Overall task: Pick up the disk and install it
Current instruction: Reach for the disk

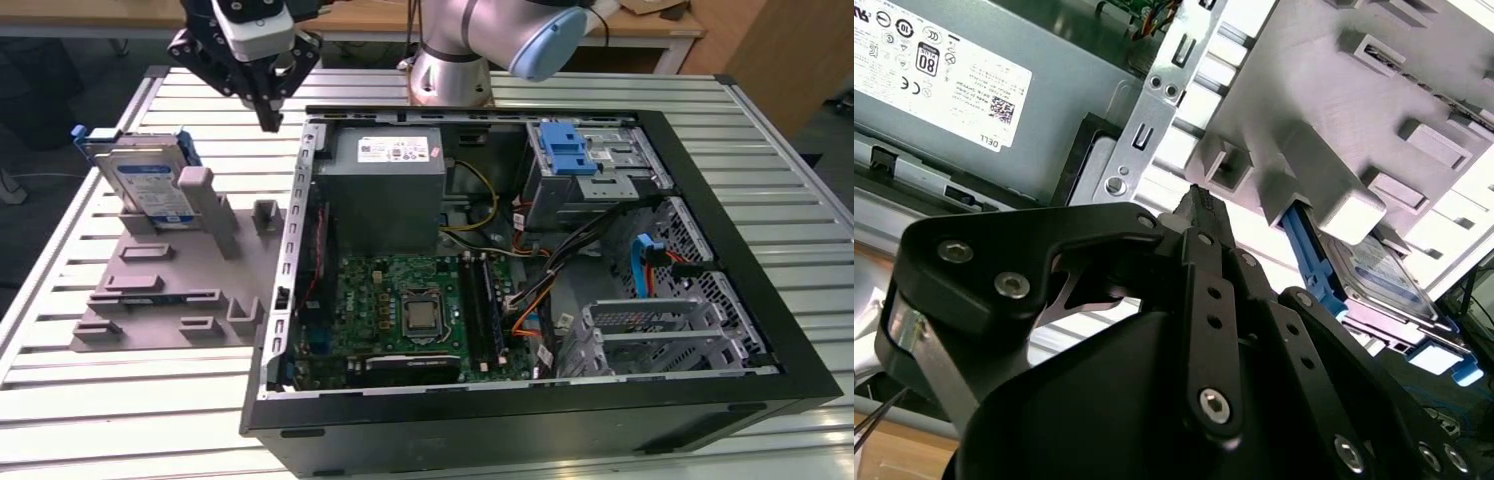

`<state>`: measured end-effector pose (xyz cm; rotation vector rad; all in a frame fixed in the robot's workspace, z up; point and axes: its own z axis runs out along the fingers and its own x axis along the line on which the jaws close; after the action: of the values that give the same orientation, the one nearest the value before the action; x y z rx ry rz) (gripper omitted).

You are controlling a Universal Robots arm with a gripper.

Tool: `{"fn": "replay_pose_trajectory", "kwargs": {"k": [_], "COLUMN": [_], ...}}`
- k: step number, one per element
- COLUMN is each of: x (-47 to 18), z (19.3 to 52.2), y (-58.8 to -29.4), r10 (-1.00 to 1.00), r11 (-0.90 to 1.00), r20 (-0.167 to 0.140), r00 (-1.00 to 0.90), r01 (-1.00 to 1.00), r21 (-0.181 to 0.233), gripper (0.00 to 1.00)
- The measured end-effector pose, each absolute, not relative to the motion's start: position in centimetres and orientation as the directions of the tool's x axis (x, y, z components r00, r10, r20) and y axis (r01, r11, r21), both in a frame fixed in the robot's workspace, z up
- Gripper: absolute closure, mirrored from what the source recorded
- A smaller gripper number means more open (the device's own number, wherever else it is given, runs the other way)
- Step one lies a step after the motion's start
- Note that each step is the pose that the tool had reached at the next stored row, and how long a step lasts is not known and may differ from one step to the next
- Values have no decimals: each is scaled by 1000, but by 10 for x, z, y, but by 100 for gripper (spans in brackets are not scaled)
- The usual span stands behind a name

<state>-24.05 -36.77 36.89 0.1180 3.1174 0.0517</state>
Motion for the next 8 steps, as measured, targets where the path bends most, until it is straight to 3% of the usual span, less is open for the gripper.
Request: {"fn": "replay_pose_trajectory", "kwargs": {"k": [8], "x": [-242], "z": [367], "y": [-368], "r10": [76], "r11": [997], "r20": [-19], "r00": [-997], "r01": [75], "r21": [34], "gripper": [89]}}
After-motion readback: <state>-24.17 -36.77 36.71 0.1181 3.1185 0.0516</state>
